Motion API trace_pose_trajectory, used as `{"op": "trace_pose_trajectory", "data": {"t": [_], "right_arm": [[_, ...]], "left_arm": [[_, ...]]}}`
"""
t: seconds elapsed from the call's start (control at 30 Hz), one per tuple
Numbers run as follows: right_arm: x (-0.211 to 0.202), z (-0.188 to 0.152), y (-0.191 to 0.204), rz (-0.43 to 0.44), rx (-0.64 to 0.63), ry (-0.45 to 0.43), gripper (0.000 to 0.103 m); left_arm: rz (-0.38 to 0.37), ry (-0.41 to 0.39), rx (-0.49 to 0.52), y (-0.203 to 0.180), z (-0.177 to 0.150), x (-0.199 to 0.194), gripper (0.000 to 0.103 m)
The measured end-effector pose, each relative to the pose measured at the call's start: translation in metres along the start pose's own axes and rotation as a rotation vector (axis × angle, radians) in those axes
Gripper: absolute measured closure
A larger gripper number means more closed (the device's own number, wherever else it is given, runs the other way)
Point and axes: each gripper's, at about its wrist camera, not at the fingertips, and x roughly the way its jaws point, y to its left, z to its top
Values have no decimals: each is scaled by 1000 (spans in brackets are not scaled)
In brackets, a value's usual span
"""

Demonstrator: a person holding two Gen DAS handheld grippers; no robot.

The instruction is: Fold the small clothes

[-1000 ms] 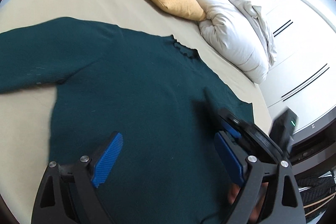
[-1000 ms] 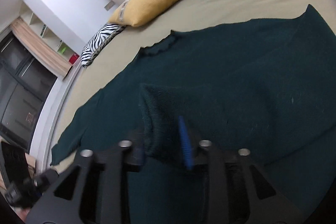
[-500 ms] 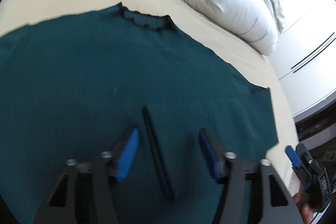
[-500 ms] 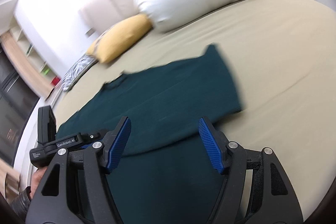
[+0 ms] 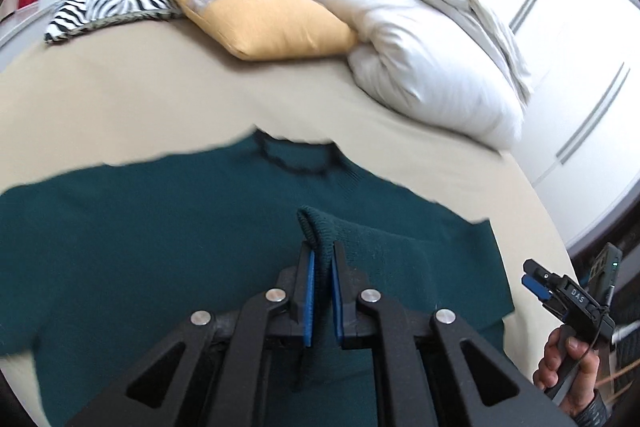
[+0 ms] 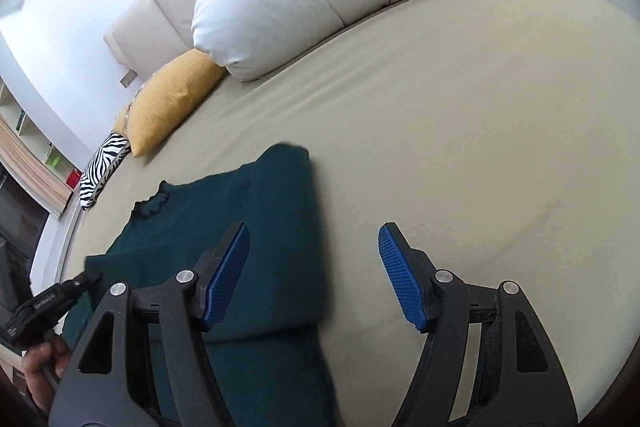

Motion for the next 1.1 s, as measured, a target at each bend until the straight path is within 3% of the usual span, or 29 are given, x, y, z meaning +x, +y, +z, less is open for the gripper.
{"op": "trace_pose_trajectory", "data": {"t": [0.23, 0.43, 0.53, 0.57, 0.67, 0.8, 0.87, 0.93, 1.0, 1.03, 1.1], "right_arm": [[72, 31, 7, -34, 11, 96, 38], [103, 36, 22, -26, -46, 141, 43], [117, 36, 34, -40, -90, 166, 69], [119, 35, 36, -51, -108, 176, 83], [126, 37, 41, -93, -149, 185, 96], [116, 43, 57, -110, -198, 137, 97], [115, 42, 62, -107, -204, 120, 97], [132, 39, 51, -137, -189, 176, 97], [139, 39, 40, -94, -161, 185, 97], [136, 40, 39, -85, -146, 182, 96], [128, 43, 41, -101, -136, 177, 84]], "left_arm": [[67, 28, -55, 48, -4, 21, 95], [64, -23, -79, 60, -13, 15, 95], [66, -21, -91, 62, -16, 16, 95], [65, -17, -99, 63, -17, 17, 95], [64, -16, -106, 67, -20, 15, 95], [75, -48, -86, 63, -21, 7, 95], [95, -15, -78, 65, -23, 19, 95], [100, 24, -93, 75, -26, 33, 94], [92, 26, -90, 77, -24, 34, 94], [94, 27, -84, 76, -24, 33, 94], [97, 26, -82, 76, -24, 33, 91]]}}
